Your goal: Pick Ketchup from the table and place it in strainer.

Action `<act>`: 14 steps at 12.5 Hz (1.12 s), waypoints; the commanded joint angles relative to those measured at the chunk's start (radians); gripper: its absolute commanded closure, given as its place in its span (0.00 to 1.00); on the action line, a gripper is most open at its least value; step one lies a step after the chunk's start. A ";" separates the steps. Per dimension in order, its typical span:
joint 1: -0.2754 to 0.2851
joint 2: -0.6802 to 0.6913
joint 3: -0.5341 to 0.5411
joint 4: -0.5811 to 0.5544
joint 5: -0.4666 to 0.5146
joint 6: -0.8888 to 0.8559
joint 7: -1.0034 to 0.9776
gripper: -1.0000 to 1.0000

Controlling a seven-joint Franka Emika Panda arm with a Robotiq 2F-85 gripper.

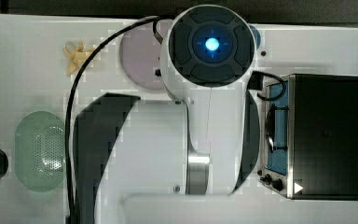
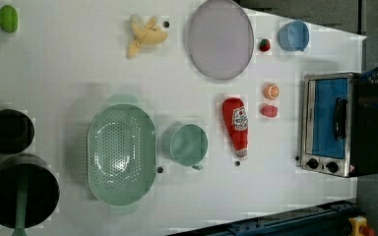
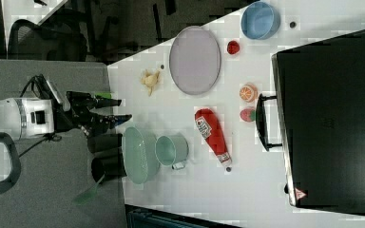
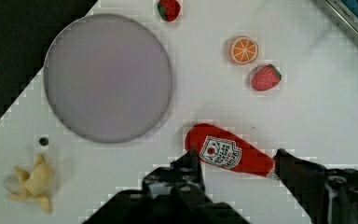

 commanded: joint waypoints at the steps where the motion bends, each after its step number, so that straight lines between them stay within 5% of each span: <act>1: -0.110 -0.237 0.066 -0.122 0.015 -0.134 -0.038 0.21; 3: -0.108 -0.223 0.073 -0.136 0.015 -0.132 -0.059 0.00; 9: -0.096 -0.095 0.121 -0.238 0.015 -0.043 -0.231 0.00; 14: -0.094 0.035 0.146 -0.334 0.015 0.216 -0.637 0.00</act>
